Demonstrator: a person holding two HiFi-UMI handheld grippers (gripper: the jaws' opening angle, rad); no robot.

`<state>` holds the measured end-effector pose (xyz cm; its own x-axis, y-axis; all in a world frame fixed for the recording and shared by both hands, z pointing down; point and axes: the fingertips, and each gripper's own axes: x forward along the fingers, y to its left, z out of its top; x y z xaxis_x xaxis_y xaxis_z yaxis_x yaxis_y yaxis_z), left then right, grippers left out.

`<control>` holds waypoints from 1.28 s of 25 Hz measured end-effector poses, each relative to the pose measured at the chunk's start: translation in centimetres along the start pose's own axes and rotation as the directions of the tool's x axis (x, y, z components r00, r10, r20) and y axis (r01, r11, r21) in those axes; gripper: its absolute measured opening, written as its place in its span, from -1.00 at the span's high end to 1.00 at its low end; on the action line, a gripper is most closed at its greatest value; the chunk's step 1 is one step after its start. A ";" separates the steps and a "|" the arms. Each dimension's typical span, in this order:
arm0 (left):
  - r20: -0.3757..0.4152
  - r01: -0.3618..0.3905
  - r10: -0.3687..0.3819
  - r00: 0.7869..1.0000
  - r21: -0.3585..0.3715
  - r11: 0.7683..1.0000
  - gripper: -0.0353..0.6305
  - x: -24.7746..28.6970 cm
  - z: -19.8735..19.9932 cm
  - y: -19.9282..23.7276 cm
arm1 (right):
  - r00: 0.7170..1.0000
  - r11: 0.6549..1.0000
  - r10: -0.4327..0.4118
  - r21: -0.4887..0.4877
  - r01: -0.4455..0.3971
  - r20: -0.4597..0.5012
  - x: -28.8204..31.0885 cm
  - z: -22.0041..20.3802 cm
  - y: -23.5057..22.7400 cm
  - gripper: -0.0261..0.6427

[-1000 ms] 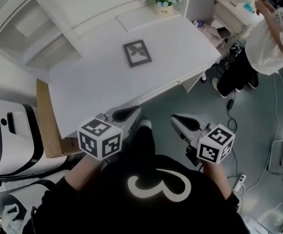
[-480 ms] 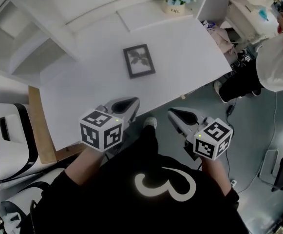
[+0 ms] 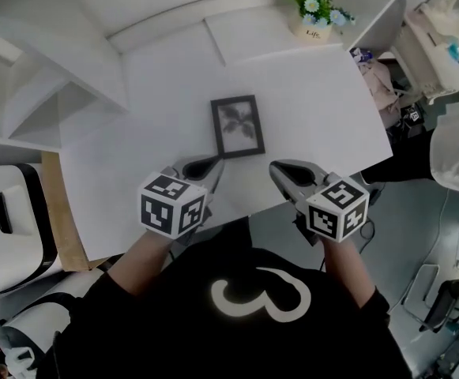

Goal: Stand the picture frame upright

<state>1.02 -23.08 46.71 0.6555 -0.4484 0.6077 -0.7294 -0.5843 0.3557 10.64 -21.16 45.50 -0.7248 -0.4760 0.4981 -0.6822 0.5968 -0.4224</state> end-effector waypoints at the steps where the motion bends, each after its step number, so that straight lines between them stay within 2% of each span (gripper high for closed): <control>1: -0.007 -0.009 0.009 1.000 -0.004 1.000 0.86 0.3 0.1 0.7 | 1.000 1.000 -0.003 0.005 0.003 -0.003 0.6 0.4 -0.6 0.91; 3: -0.017 -0.024 0.023 1.000 -0.014 1.000 0.86 1.0 0.4 2.1 | 1.000 1.000 -0.010 0.004 0.011 -0.019 1.8 1.0 -1.7 0.89; 5: -0.022 -0.034 0.034 0.999 -0.034 0.999 0.86 1.6 0.6 3.3 | 0.998 1.000 -0.022 -0.016 0.021 -0.050 3.0 1.2 -2.7 0.74; 10: -0.033 -0.042 0.040 0.999 -0.073 0.996 0.83 2.8 1.1 5.3 | 0.992 0.997 -0.057 -0.056 0.051 -0.109 5.7 1.5 -4.7 0.68; 13: -0.064 -0.028 0.024 0.998 -0.069 0.997 0.50 4.0 1.1 5.8 | 0.985 0.993 -0.093 -0.086 0.081 -0.146 7.2 1.3 -6.0 0.62; 14: -0.072 -0.028 0.023 0.997 -0.064 0.998 0.47 4.3 1.1 6.0 | 0.982 0.991 -0.107 -0.099 0.092 -0.158 7.6 1.1 -6.5 0.61; 21: -0.110 -0.044 0.040 0.993 -0.033 0.998 0.46 6.3 1.1 6.6 | 0.966 0.984 -0.141 -0.140 0.113 -0.217 9.1 0.3 -8.1 0.58; 27: -0.151 -0.074 0.073 0.986 -0.004 0.997 0.46 7.1 0.2 6.6 | 0.963 0.987 -0.133 -0.116 0.108 -0.234 9.4 -0.3 -8.1 0.58; 32: -0.150 -0.097 0.100 0.984 0.027 0.995 0.47 7.3 0.2 6.9 | 0.967 0.992 -0.110 -0.084 0.093 -0.231 9.5 -0.3 -8.1 0.61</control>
<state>0.83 -30.48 53.44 0.5426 -0.3979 0.7397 -0.7840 -0.5561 0.2759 9.29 -30.32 53.84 -0.6031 -0.3765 0.7032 -0.7362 0.6021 -0.3090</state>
